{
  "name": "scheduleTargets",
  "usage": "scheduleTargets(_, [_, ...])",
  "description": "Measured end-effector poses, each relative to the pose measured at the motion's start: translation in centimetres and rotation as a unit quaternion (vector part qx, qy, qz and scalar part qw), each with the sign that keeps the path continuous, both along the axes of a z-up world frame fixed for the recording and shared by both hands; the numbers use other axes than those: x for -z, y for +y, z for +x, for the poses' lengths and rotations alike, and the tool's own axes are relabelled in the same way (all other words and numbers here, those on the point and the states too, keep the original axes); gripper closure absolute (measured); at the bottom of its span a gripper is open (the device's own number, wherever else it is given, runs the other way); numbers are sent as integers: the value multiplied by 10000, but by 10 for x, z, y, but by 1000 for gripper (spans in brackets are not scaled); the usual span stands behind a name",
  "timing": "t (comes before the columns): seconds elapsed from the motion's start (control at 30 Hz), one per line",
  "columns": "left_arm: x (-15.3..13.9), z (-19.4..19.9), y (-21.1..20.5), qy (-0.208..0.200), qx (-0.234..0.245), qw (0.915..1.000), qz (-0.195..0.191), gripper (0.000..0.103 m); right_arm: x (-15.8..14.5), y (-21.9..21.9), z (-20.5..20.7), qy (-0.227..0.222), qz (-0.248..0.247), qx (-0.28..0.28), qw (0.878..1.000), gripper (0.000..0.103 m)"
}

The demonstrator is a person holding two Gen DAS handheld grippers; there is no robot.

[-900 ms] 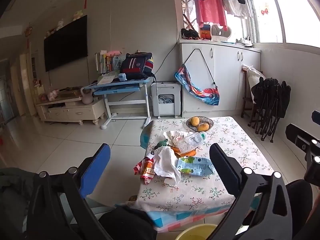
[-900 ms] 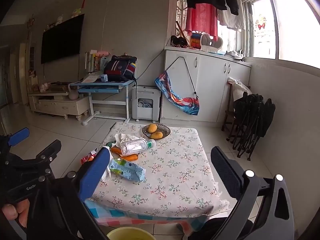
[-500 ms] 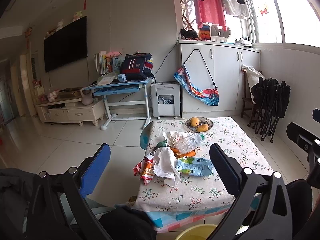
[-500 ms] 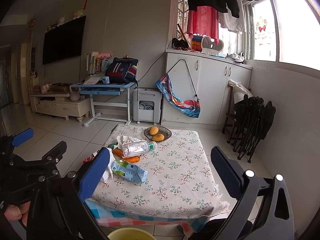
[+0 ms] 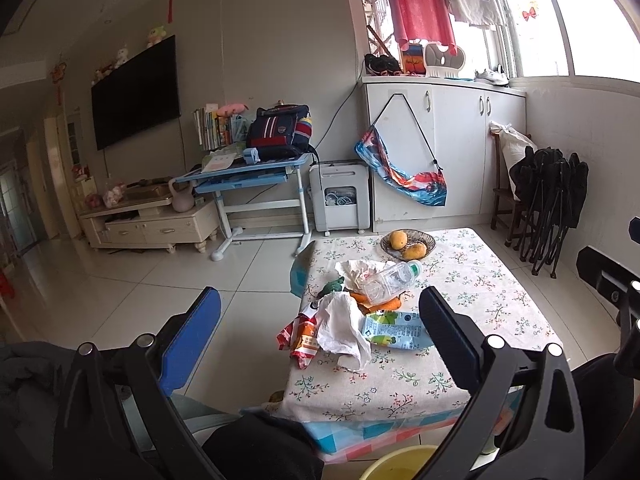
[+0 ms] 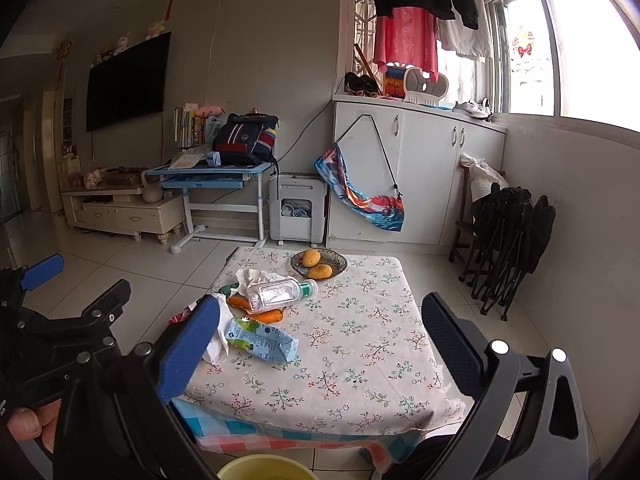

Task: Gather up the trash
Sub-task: 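Move both grippers toward the trash pile on the floral table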

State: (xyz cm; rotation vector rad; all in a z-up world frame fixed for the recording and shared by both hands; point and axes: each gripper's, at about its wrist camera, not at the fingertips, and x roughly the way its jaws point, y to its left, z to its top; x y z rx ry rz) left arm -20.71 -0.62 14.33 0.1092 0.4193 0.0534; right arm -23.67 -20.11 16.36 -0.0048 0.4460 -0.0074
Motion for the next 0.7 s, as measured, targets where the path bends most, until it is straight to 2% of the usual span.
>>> scheduleTargets(0.23, [-1, -2, -2, -44, -40, 9999, 155, 7, 9, -9, 3, 12, 43, -47, 10000, 6])
scheduleTargets(0.33, [0, -2, 1, -39, -64, 9999, 119, 7, 10, -4, 4, -13, -15, -108, 9999, 6])
scheduleTargets(0.43, [0, -2, 3, -26, -96, 9999, 92, 7, 11, -4, 6, 168, -19, -145, 9998, 6])
scheduleTargets(0.7, [3, -2, 8, -11, -126, 9999, 49, 7, 18, -2, 5, 15, 172, -208, 9996, 6])
